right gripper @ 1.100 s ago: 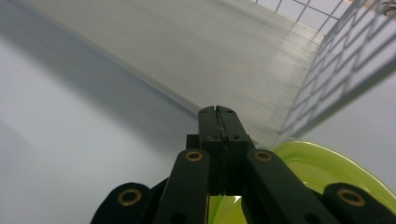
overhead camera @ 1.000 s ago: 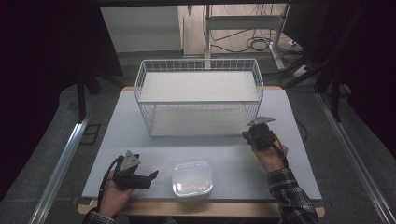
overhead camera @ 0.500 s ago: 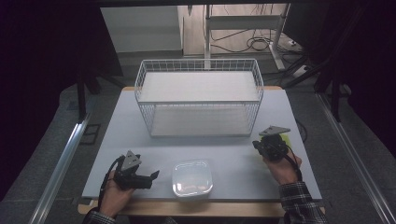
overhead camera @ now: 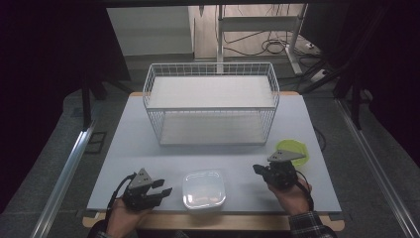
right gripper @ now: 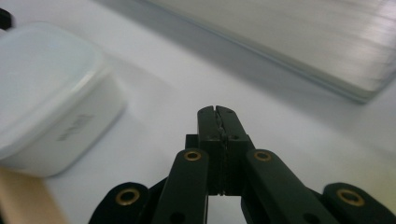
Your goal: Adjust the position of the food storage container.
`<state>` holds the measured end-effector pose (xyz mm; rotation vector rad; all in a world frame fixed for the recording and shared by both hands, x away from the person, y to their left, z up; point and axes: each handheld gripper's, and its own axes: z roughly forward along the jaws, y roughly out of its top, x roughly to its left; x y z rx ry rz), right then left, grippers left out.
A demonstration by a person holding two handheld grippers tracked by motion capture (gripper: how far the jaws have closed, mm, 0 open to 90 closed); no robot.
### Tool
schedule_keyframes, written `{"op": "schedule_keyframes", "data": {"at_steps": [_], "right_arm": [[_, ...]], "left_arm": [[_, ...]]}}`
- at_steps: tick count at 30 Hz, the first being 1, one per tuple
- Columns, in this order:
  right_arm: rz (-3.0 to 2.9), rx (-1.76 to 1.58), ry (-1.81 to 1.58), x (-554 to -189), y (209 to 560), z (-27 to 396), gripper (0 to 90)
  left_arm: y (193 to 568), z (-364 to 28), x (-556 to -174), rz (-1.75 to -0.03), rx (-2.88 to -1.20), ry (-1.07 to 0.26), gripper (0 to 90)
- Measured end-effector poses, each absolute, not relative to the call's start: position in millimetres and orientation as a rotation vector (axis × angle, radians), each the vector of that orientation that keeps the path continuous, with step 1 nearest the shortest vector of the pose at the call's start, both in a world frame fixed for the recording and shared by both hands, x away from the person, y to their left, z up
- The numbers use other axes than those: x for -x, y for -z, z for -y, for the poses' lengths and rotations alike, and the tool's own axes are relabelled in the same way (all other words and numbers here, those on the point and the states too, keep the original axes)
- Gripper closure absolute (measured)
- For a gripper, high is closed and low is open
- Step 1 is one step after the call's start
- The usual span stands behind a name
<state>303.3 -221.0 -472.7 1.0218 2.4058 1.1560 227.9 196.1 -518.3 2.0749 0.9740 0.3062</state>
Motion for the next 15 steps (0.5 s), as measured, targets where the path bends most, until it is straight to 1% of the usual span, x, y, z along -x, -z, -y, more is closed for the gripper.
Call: {"op": "schedule_keyframes", "data": {"at_steps": [4,6,7,8,15], "right_arm": [[-2.450,-1.003,-1.218,-288.4,478.3,209.3,89.3],[-2.464,-0.999,-1.224,-286.0,479.3,206.9,89.5],[-2.481,-0.991,-1.230,-283.2,481.1,203.3,89.7],[-2.524,-0.959,-1.232,-278.2,485.5,194.4,89.8],[-2.642,-0.899,-1.210,-272.8,499.3,168.3,89.7]], "left_arm": [[518.4,-184.7,-220.1,-0.928,-2.085,-0.237,80.5],[518.6,-181.6,-218.6,-0.921,-2.090,-0.222,87.2],[519.2,-177.6,-217.3,-0.916,-2.096,-0.203,87.2],[520.4,-172.1,-216.2,-0.907,-2.102,-0.180,89.6],[519.8,-155.7,-217.3,-0.928,-2.122,-0.184,89.6]]}}
